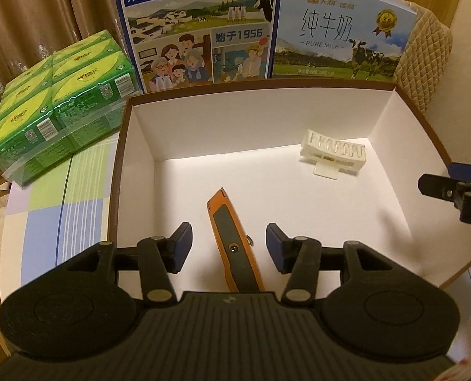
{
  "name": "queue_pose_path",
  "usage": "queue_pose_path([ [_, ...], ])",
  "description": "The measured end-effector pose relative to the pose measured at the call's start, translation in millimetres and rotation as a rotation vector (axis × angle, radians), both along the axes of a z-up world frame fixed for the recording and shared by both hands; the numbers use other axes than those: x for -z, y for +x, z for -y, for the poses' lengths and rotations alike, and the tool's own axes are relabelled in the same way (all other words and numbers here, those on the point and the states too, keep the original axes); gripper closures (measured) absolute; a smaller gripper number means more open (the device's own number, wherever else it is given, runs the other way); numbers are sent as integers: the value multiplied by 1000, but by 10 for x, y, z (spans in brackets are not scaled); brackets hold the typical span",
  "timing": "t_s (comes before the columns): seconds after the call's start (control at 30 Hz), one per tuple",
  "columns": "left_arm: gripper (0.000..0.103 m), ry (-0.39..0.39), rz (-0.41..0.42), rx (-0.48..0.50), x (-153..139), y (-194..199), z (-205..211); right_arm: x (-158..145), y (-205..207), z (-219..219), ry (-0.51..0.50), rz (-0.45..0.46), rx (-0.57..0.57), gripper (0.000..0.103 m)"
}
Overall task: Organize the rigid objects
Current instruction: 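Lift both grippers out of the box back toward the loose items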
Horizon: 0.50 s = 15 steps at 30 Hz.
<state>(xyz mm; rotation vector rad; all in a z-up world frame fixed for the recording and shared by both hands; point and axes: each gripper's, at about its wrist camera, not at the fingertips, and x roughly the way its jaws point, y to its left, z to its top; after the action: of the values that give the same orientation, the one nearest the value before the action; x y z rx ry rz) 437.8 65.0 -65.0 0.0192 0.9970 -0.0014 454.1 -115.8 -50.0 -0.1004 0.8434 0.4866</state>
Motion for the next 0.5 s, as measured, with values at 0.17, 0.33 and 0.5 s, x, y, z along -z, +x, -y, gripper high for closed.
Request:
queue_pose_path([
  [0.17,56,-7,10,-4,-65,-96,-1,-50,-81,29,5,-1,-1,37],
  [0.33,56,-13,25,-8,-140,-183,3,-101,-151,42,8,3,-4,37],
  [0.5,56,-20,39,-14,-220,-286,0,-162,-226,58,14,12,-7,37],
])
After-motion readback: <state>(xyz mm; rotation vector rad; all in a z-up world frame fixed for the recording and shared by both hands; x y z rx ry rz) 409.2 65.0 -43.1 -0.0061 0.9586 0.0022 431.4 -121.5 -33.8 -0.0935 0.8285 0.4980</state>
